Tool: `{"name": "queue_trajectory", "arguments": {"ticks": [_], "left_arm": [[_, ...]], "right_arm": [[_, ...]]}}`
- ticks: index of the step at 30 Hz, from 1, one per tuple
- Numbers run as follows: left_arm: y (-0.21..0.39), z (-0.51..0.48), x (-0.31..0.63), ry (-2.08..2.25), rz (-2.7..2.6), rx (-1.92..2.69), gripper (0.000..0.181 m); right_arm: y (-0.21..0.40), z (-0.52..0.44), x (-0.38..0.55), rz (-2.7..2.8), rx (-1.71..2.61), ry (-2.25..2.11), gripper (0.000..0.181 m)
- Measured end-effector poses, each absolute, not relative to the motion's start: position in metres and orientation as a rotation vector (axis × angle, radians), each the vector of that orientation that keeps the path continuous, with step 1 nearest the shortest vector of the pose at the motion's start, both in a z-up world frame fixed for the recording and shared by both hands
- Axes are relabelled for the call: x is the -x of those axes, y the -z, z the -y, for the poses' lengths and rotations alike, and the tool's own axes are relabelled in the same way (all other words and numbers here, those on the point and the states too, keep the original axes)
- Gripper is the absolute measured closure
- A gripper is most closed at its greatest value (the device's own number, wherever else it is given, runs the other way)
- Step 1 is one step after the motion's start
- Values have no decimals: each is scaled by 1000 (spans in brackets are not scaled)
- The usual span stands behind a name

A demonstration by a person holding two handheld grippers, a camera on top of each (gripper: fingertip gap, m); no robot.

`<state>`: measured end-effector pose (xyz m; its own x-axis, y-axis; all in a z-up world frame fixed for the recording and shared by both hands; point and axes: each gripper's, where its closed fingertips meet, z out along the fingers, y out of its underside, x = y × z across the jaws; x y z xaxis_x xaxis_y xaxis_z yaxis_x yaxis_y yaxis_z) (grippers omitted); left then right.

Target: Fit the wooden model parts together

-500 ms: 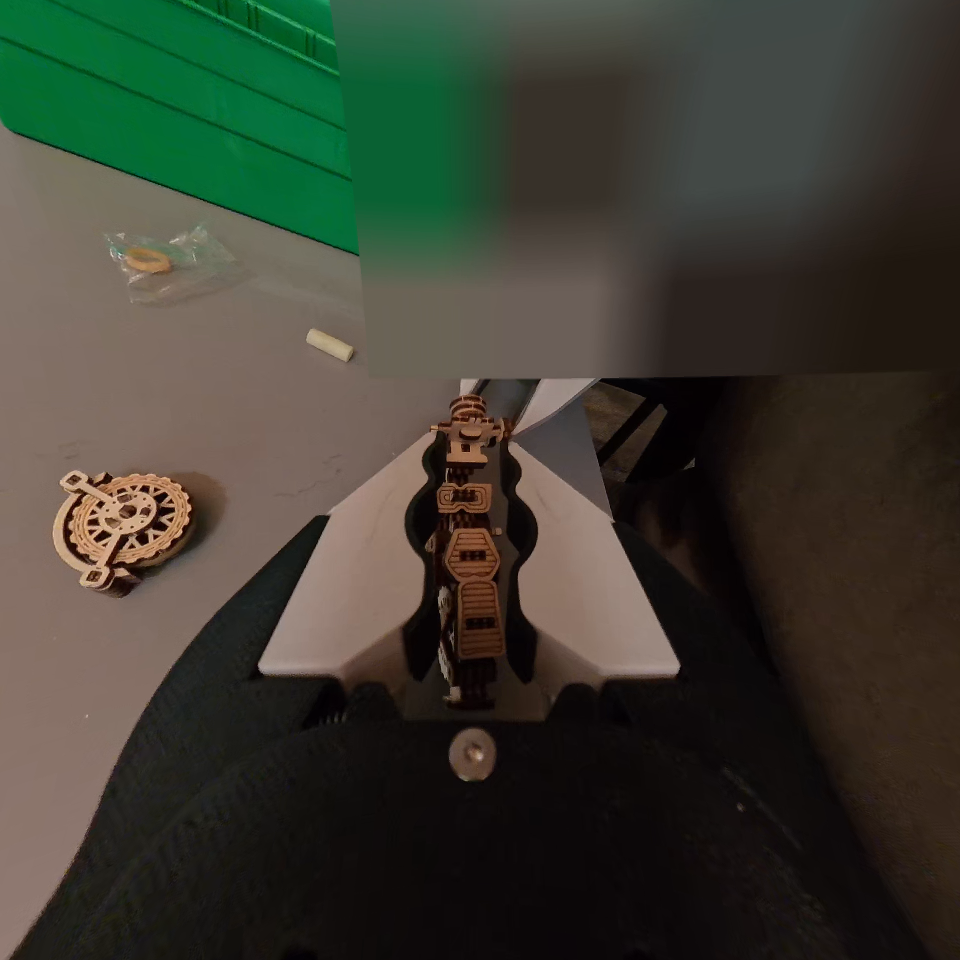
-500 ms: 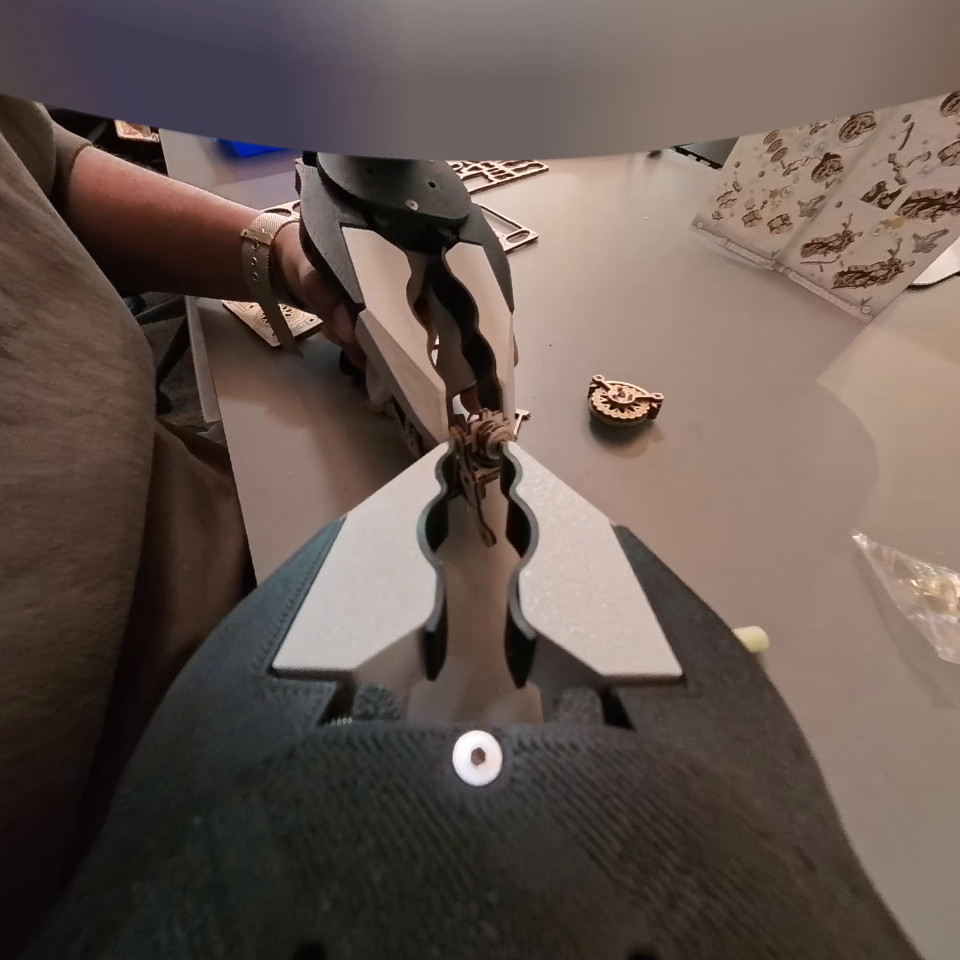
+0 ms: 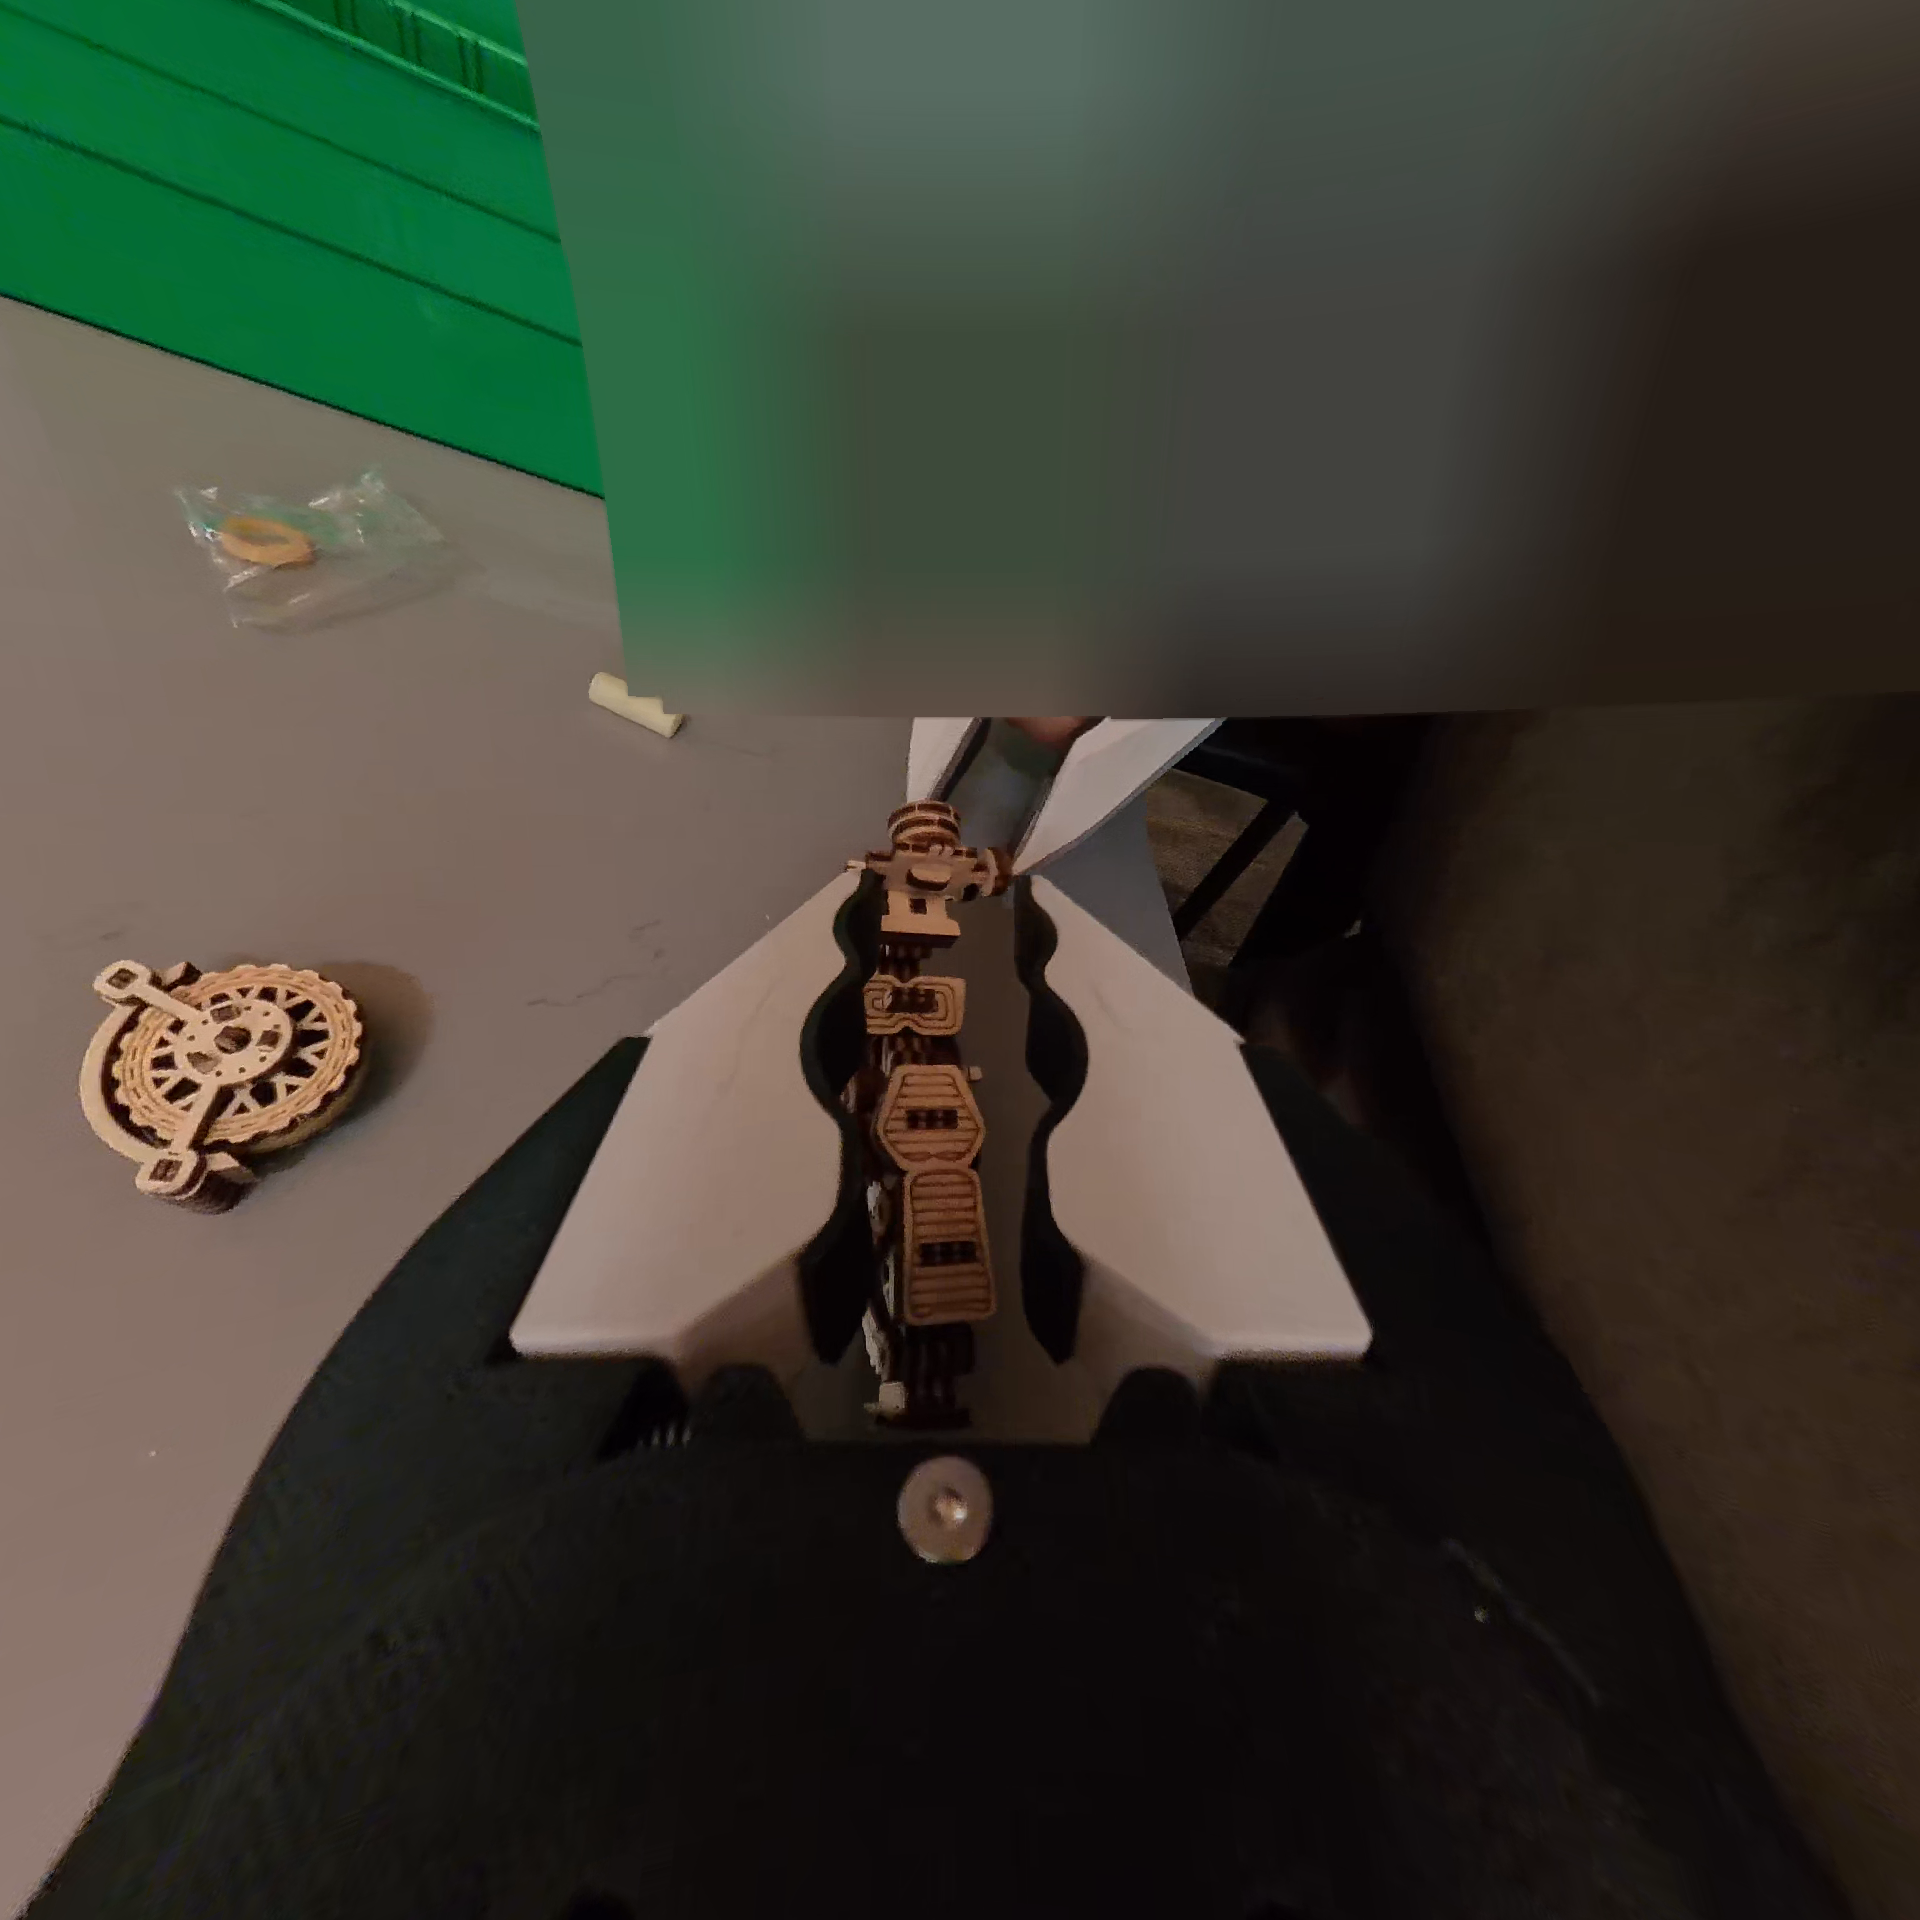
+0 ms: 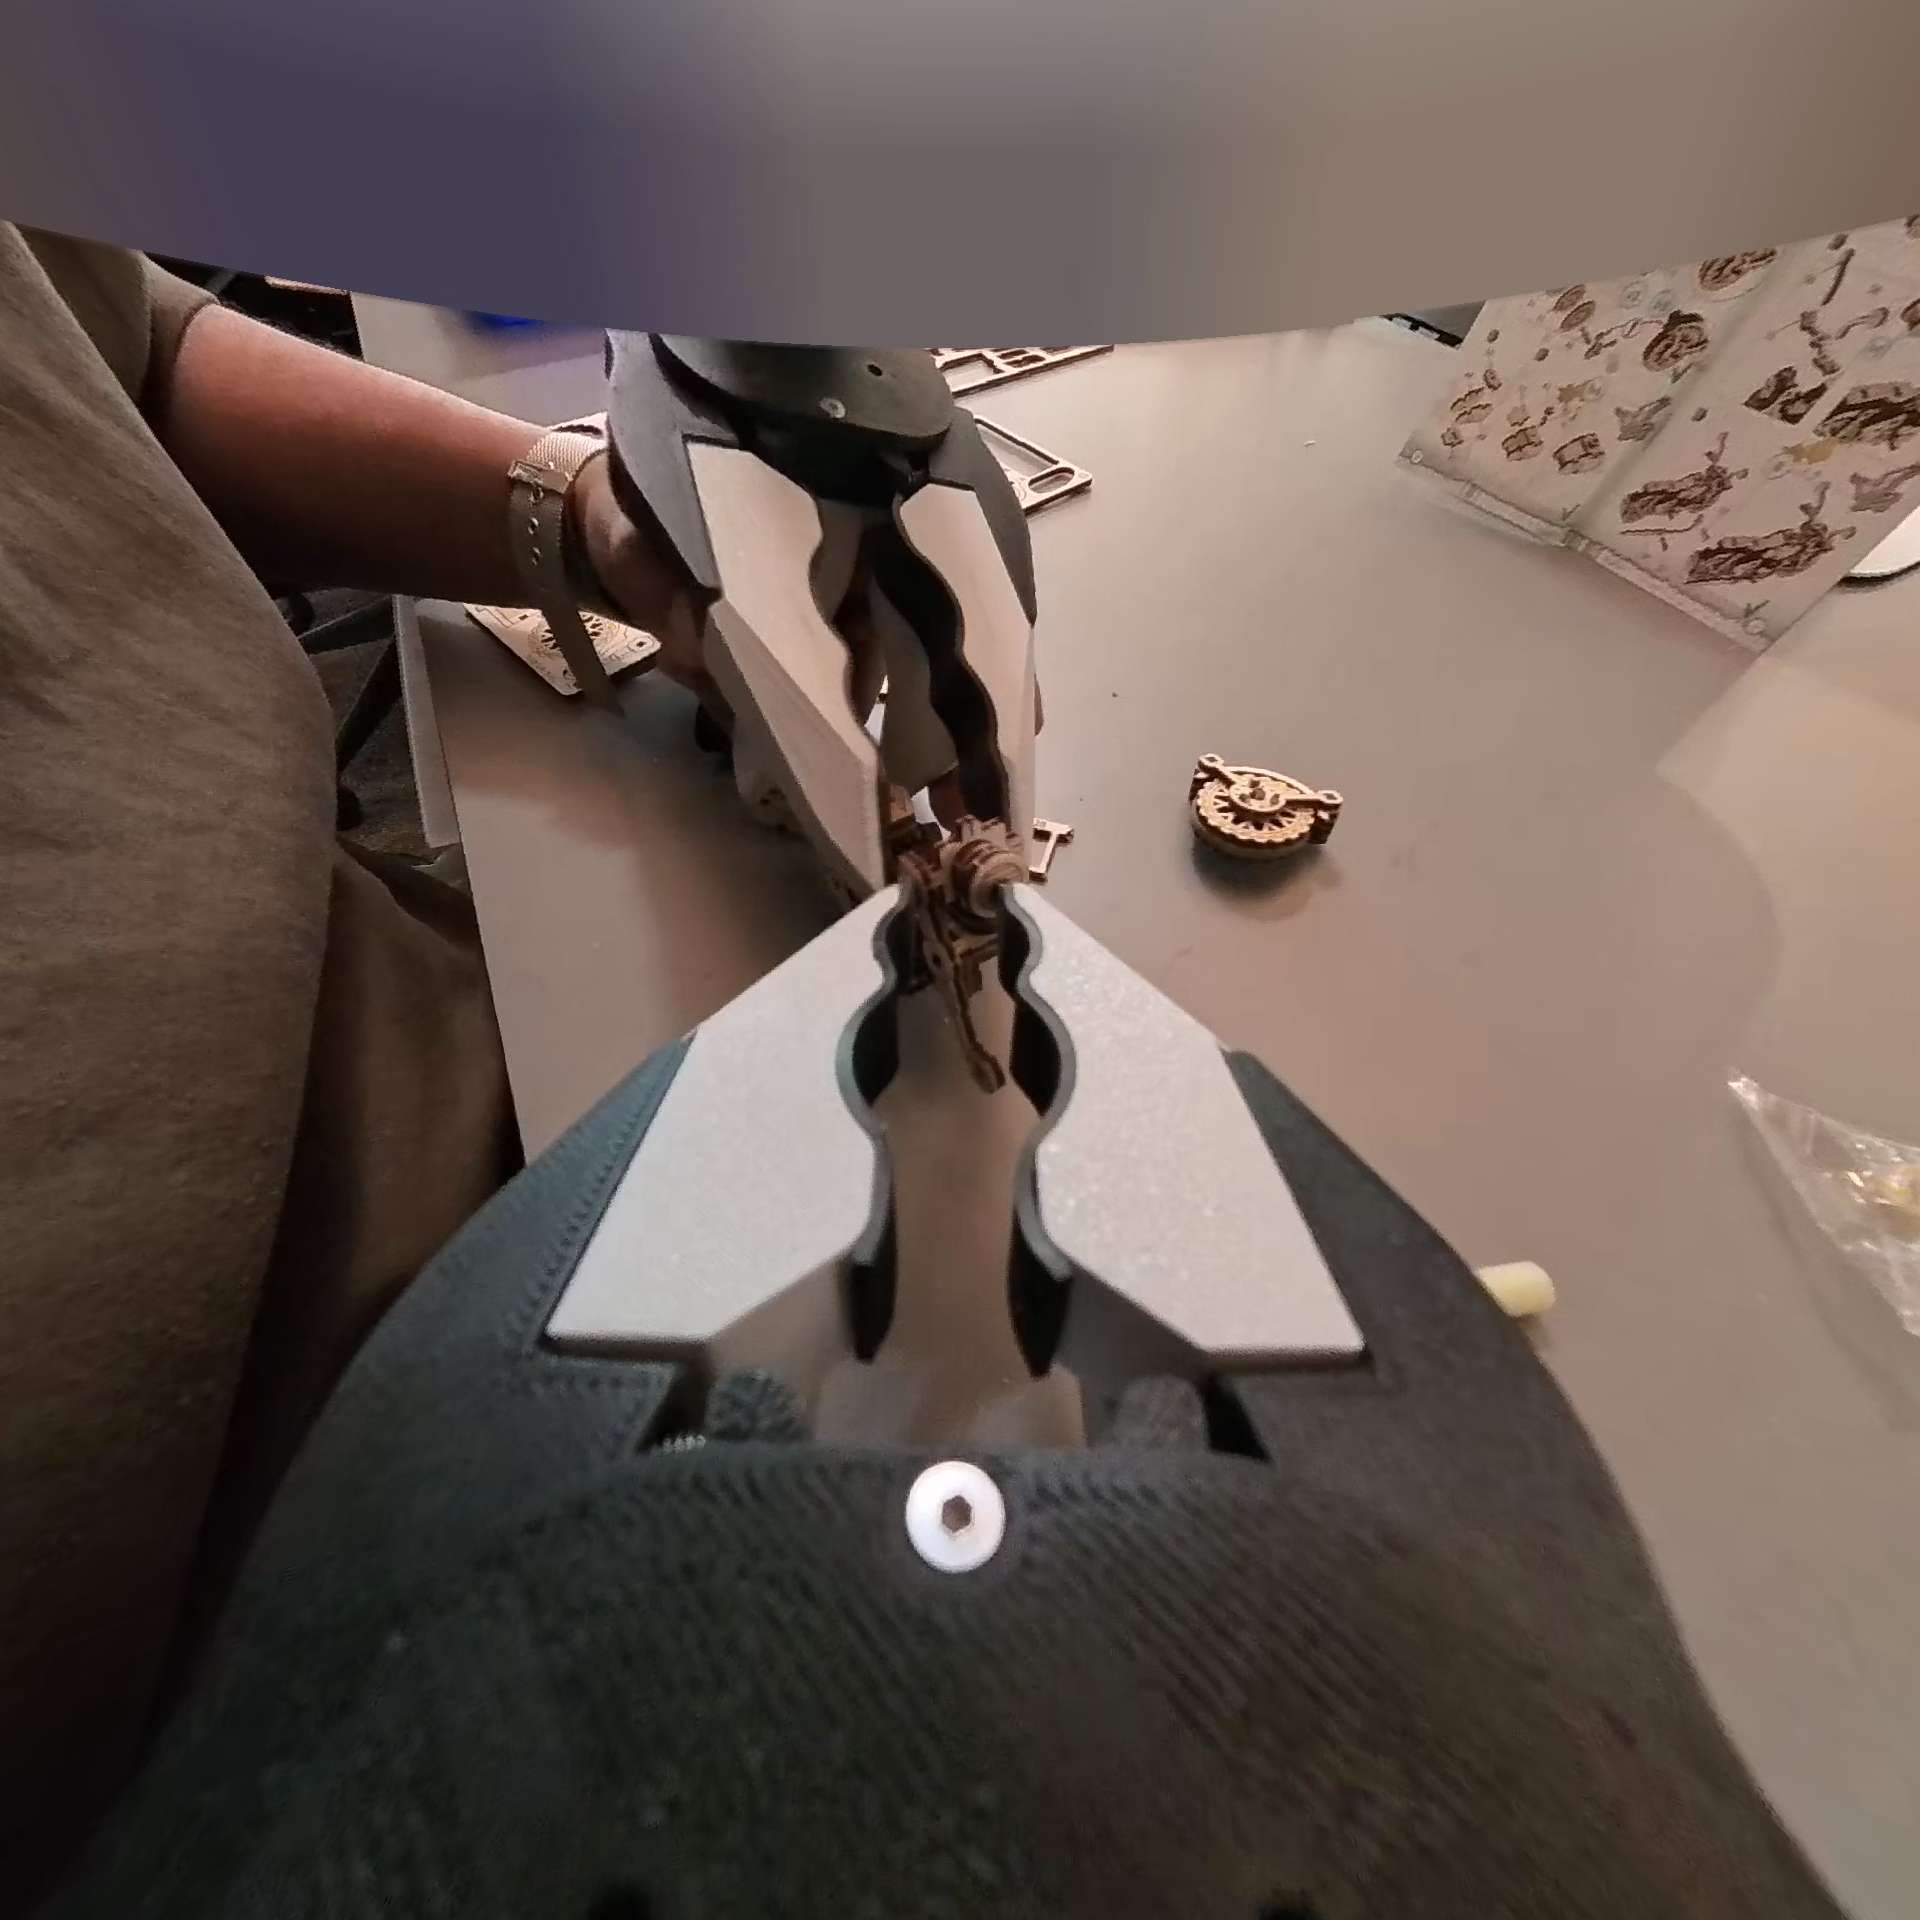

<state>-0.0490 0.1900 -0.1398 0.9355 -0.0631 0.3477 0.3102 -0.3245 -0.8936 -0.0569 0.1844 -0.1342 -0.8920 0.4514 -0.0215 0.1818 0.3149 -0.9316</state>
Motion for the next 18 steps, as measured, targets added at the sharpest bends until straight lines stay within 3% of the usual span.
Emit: {"name": "queue_trajectory", "arguments": {"ticks": [18], "left_arm": [[139, -190, 45, 377, 149, 1869, 160]], "right_arm": [[132, -184, 51, 2367, 558, -1687, 168]]}}
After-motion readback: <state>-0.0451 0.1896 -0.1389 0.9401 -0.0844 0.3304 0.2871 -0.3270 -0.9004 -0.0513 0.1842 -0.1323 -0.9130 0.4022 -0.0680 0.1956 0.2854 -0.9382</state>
